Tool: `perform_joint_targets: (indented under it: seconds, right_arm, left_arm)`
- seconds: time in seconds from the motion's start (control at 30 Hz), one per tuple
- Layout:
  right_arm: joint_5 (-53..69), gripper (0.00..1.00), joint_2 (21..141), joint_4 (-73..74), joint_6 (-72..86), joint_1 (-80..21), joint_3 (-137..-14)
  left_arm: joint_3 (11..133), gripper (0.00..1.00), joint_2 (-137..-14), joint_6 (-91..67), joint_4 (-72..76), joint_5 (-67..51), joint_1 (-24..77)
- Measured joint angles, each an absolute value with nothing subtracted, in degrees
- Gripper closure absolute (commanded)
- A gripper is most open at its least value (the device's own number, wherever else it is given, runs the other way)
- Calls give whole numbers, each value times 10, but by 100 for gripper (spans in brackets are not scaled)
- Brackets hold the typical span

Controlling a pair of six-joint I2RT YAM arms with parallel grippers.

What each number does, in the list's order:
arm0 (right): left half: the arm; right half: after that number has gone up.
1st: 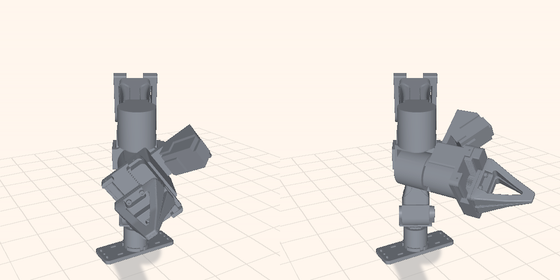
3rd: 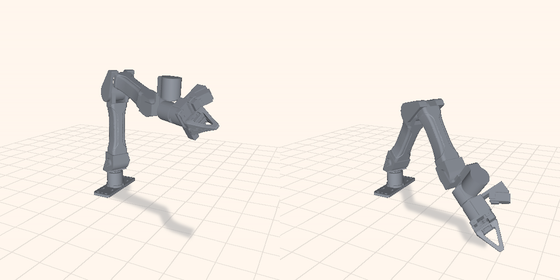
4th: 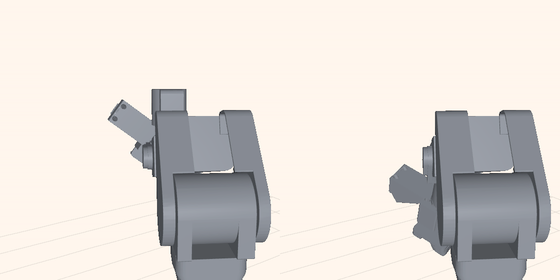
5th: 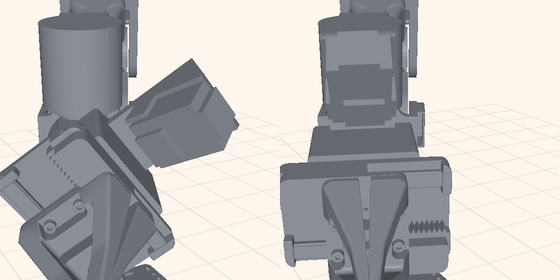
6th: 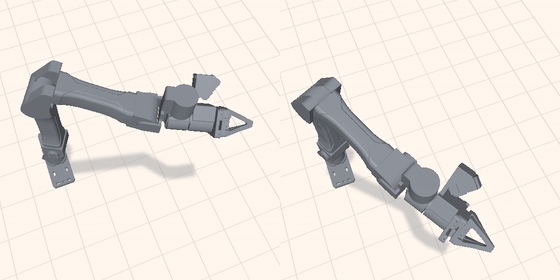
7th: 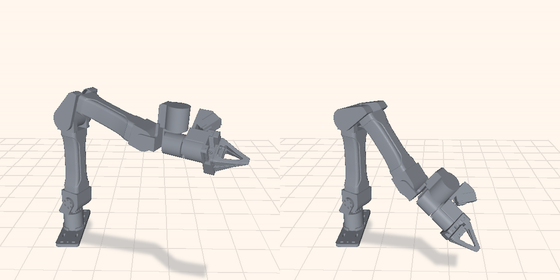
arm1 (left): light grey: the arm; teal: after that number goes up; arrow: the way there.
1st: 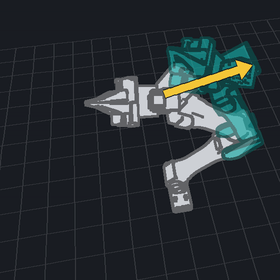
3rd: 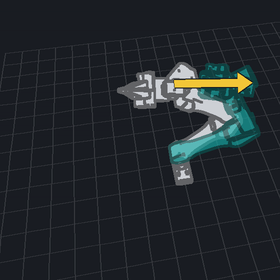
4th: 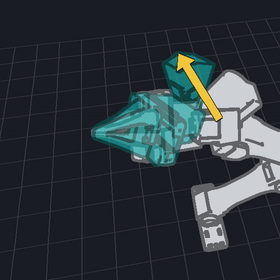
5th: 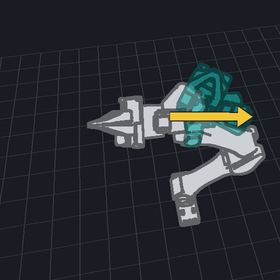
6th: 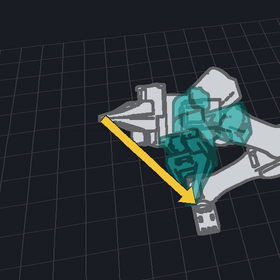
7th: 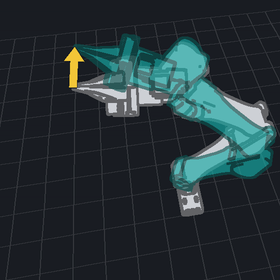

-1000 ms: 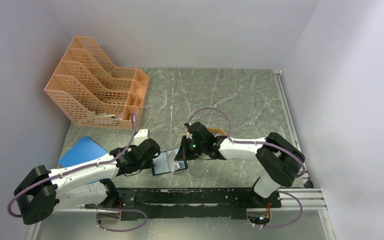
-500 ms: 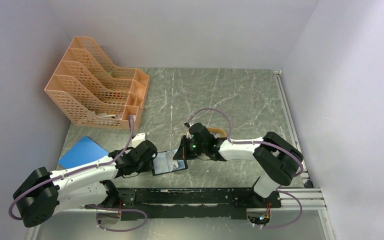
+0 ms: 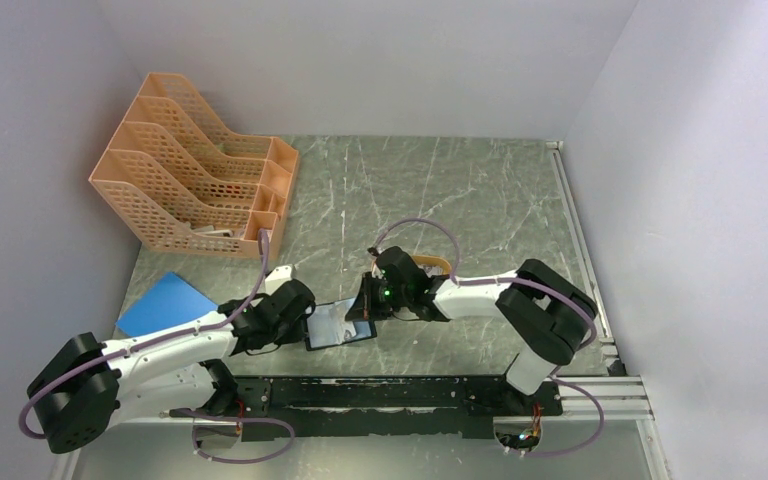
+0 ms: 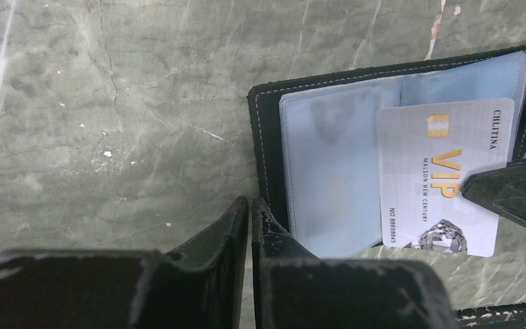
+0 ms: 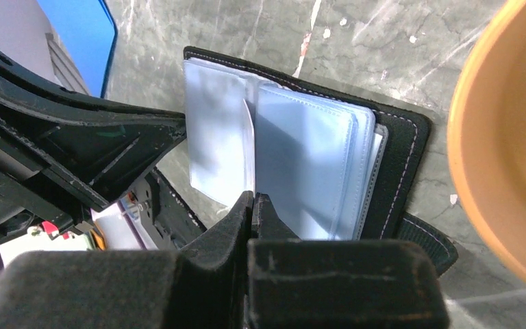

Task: Put the credit cards into the card holder
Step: Insert the credit card into the card holder.

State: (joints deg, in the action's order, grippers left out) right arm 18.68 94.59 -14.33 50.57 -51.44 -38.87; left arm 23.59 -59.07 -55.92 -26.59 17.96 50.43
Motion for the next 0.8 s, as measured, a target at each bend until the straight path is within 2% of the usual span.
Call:
perform_joint_targets:
  seconds: [0.8]
  right_arm:
    - [186,100,973,-243,565,-514,-358]
  left_arm:
    - [236,88,-597,-553,-253,176,503]
